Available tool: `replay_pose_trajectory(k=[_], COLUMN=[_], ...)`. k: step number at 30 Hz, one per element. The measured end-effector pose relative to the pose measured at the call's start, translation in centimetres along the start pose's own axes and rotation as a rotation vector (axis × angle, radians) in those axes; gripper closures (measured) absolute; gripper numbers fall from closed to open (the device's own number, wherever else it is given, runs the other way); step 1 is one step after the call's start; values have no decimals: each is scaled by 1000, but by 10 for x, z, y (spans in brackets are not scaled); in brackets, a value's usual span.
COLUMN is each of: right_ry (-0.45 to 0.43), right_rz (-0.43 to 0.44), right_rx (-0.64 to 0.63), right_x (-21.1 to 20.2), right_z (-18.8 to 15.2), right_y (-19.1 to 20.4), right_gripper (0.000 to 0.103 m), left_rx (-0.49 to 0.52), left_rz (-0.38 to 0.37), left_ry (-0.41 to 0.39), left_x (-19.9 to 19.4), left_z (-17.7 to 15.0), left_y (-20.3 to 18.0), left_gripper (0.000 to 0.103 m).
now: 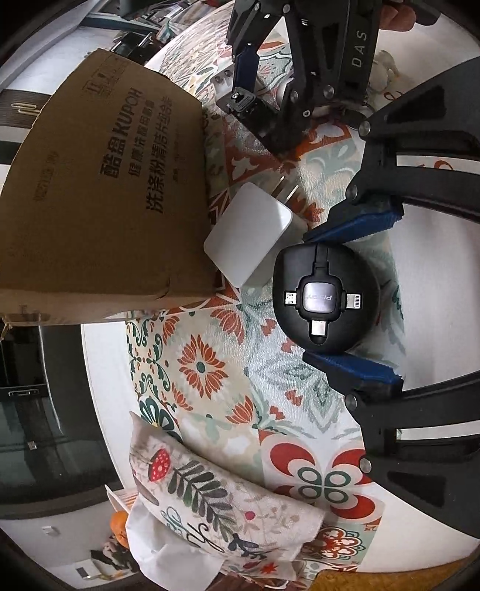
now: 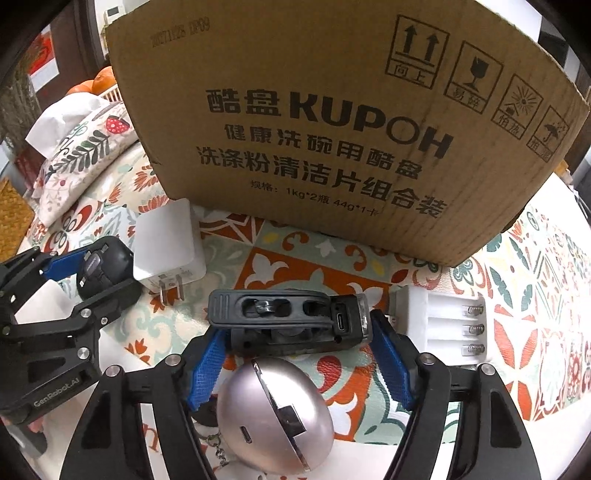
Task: Organize rigid objects
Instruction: 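Grasp the black round cable puck with left tool while right tool grasps the black clip, then lift and carry the puck and black clip with both tools over the box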
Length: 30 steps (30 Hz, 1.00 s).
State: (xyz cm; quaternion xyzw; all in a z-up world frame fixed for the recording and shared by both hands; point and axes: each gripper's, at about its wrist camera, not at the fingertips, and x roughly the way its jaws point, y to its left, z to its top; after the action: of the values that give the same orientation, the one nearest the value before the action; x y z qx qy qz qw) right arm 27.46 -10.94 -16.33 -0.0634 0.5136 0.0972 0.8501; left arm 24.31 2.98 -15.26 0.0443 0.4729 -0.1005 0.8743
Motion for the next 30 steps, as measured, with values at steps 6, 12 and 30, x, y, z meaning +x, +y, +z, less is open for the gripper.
replay_pose_trajectory(k=[6,12,30], right_ry=[-26,-81,-226], right_rz=[3,-1,14], right_rx=[8,8,60], right_x=[-9,-30,-100], right_z=[-4,-6,-7], right_y=[-3,-5,-27], right_gripper=[29,29,29], left_rx=[-30,-50,-38], left_rz=[-2,2,-20], left_ry=[-17,-57,-193], left_x=[-9,-25,-80], left_z=[-3,0,28], left_y=[0,-2,-23], left_gripper=[48,48,48])
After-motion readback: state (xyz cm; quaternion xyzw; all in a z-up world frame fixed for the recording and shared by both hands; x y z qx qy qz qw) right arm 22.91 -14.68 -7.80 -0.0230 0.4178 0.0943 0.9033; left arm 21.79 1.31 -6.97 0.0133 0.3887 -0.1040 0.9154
